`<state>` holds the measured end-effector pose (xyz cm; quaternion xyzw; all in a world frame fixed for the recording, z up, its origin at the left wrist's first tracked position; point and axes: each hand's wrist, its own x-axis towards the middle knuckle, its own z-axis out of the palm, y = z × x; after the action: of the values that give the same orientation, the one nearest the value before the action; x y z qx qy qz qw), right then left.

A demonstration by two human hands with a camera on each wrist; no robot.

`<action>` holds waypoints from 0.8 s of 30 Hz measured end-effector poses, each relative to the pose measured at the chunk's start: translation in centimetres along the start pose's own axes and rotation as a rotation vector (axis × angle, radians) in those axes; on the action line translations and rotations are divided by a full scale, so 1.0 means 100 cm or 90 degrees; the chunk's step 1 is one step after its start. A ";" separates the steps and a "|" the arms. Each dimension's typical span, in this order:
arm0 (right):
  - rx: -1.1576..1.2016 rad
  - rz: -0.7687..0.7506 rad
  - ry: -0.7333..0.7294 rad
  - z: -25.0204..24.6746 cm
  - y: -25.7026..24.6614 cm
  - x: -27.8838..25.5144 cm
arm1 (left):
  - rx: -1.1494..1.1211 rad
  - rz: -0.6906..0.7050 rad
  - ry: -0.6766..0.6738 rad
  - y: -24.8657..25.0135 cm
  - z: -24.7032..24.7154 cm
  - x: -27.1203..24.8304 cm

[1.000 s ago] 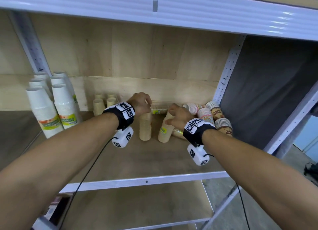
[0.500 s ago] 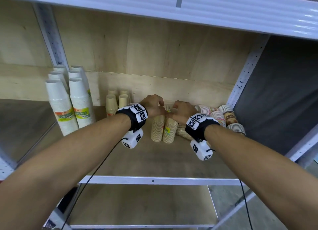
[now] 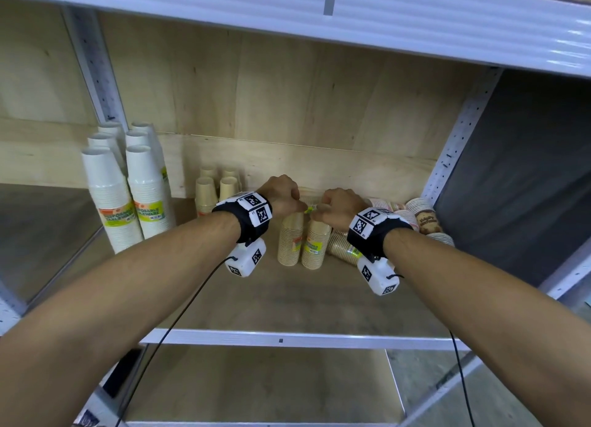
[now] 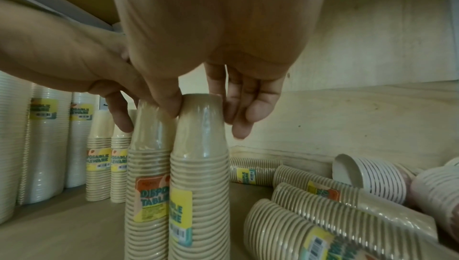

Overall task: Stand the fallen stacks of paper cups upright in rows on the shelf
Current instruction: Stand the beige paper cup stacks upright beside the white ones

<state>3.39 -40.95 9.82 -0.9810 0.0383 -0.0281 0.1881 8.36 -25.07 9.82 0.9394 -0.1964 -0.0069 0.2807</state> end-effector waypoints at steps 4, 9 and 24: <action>0.009 -0.036 -0.039 -0.003 -0.004 -0.002 | 0.018 0.026 -0.034 0.004 0.000 0.000; -0.006 -0.002 -0.021 -0.001 -0.004 0.003 | 0.039 -0.001 -0.031 0.006 0.000 0.003; -0.003 -0.034 -0.047 -0.005 -0.002 0.009 | 0.090 0.006 -0.098 0.013 -0.001 0.012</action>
<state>4.23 -41.01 10.41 -0.9825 0.0052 0.0031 0.1860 9.06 -26.43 10.71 0.9526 -0.2219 -0.0641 0.1981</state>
